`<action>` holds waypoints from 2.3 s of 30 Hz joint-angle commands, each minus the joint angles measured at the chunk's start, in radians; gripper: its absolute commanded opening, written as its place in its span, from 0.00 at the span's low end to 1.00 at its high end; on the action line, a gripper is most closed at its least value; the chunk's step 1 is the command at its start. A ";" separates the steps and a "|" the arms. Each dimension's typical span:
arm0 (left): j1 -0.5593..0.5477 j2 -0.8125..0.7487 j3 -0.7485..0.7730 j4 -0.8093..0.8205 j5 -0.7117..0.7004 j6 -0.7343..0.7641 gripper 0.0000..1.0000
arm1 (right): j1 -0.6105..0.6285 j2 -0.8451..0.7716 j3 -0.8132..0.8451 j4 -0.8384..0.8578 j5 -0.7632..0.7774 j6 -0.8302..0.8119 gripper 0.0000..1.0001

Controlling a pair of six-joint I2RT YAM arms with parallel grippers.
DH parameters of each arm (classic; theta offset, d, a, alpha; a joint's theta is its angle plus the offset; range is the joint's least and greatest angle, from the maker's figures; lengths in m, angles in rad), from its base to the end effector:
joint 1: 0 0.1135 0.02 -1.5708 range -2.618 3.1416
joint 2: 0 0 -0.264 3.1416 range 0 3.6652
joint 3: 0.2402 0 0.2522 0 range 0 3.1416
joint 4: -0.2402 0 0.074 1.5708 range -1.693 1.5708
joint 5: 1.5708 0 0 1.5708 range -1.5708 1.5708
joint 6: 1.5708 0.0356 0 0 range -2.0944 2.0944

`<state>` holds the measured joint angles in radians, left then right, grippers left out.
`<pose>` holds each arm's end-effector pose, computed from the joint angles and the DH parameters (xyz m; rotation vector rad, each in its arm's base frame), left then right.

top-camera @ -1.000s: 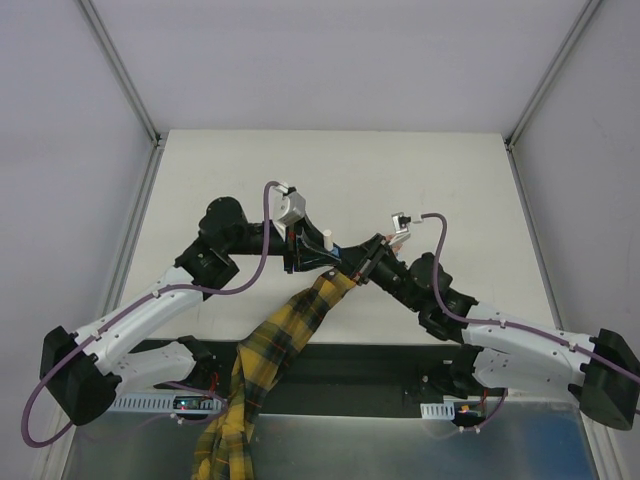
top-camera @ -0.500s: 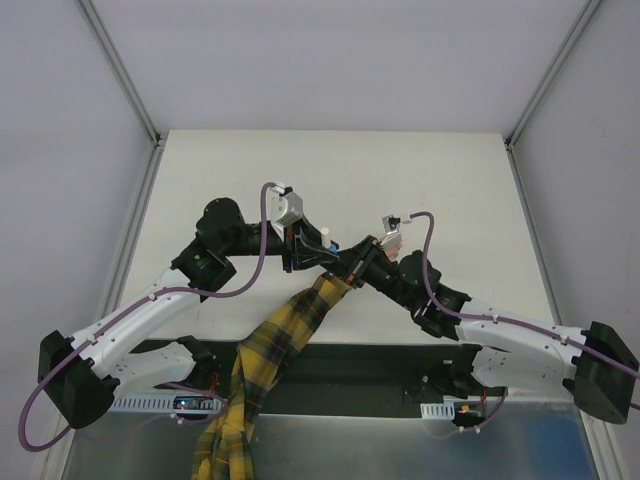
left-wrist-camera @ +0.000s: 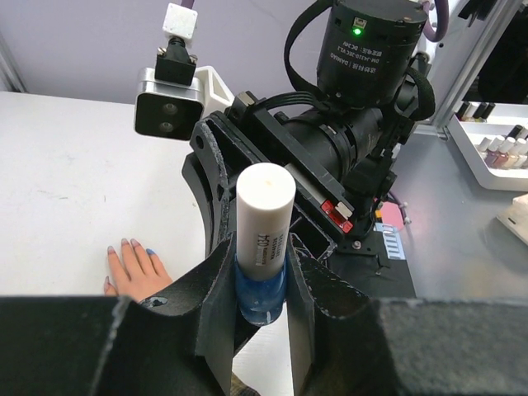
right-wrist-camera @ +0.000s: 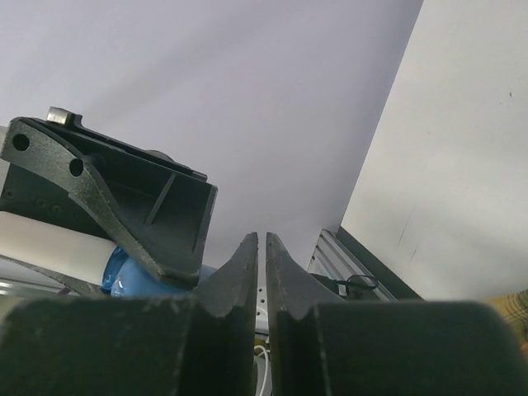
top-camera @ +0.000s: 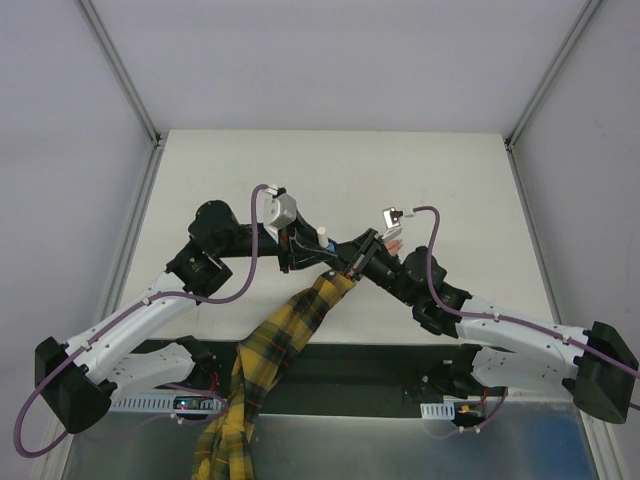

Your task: Paint the nails

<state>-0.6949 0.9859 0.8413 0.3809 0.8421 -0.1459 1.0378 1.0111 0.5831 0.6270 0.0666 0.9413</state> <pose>0.1522 -0.1614 0.3806 1.0933 1.0802 -1.2385 0.1214 0.2012 0.3118 -0.0119 1.5719 1.5751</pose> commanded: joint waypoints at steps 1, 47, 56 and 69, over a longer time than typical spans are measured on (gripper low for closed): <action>-0.009 -0.012 0.002 -0.005 -0.028 0.035 0.00 | 0.008 -0.012 -0.038 0.050 0.031 0.085 0.09; -0.011 -0.020 0.019 -0.066 -0.055 0.088 0.04 | -0.028 0.087 0.054 0.274 -0.110 0.139 0.12; -0.011 -0.033 0.025 -0.068 -0.066 0.088 0.02 | -0.036 0.099 -0.086 0.214 -0.034 0.224 0.11; -0.011 -0.029 0.016 -0.073 -0.063 0.088 0.04 | -0.039 0.143 0.050 0.369 -0.116 0.195 0.13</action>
<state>-0.6949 0.9630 0.8448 0.2897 0.7776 -0.0837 1.0019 1.1755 0.5407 0.8391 -0.0219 1.1507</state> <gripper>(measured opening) 0.235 0.126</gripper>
